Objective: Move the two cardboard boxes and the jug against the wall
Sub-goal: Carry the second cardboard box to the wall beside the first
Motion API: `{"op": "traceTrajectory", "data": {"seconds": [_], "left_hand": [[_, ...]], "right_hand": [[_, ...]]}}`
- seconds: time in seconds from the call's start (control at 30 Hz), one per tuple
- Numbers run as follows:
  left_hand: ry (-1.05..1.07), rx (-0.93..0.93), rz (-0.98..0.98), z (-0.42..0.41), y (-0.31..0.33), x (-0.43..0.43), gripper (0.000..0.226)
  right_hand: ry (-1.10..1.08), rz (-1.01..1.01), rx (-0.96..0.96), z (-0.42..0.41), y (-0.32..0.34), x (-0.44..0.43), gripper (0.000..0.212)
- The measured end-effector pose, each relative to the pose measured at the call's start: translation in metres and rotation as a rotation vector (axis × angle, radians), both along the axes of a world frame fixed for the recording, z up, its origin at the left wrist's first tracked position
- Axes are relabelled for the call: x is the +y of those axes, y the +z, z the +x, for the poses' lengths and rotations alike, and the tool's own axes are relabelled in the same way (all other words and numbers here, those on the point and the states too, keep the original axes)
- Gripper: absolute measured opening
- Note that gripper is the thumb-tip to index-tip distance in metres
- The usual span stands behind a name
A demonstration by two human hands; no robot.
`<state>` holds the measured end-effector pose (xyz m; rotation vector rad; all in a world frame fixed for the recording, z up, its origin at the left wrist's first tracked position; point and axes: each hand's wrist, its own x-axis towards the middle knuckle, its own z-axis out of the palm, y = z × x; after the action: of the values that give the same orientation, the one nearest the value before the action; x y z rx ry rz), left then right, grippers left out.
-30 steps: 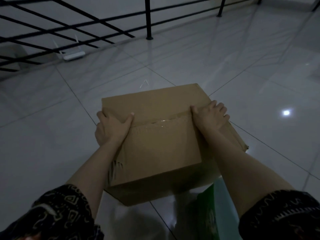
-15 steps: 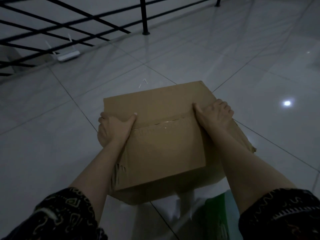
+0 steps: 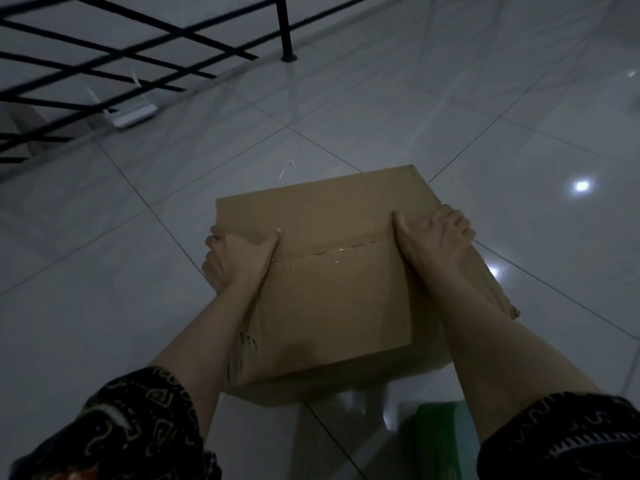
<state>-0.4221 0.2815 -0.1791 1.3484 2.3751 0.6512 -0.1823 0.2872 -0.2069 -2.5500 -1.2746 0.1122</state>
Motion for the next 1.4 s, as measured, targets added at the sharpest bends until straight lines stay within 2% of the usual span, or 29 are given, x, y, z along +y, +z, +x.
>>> {"op": "traceTrajectory", "data": {"seconds": [0.3, 0.53, 0.73, 0.93, 1.1, 1.23, 1.4], "left_hand": [[-0.114, 0.01, -0.008, 0.028, 0.108, 0.023, 0.108], [-0.252, -0.04, 0.039, 0.074, 0.26, 0.026, 0.112], [-0.431, -0.066, 0.096, 0.148, 0.39, 0.004, 0.111], [-0.611, -0.07, 0.149, 0.239, 0.475, -0.059, 0.108], [-0.767, -0.092, 0.183, 0.317, 0.527, -0.163, 0.103], [-0.894, -0.122, 0.184, 0.379, 0.554, -0.257, 0.106], [-1.072, -0.165, 0.129, 0.462, 0.556, -0.38, 0.1]], "right_hand": [[-0.093, 0.008, 0.006, 0.025, 0.106, 0.002, 0.086], [-0.255, 0.073, 0.015, 0.069, 0.268, -0.03, 0.089], [-0.442, 0.117, -0.012, 0.133, 0.396, -0.093, 0.09], [-0.619, 0.153, -0.037, 0.205, 0.483, -0.194, 0.091], [-0.748, 0.205, -0.069, 0.262, 0.538, -0.327, 0.09], [-0.874, 0.197, -0.117, 0.304, 0.568, -0.445, 0.089], [-1.056, 0.154, -0.129, 0.35, 0.576, -0.595, 0.091]]}}
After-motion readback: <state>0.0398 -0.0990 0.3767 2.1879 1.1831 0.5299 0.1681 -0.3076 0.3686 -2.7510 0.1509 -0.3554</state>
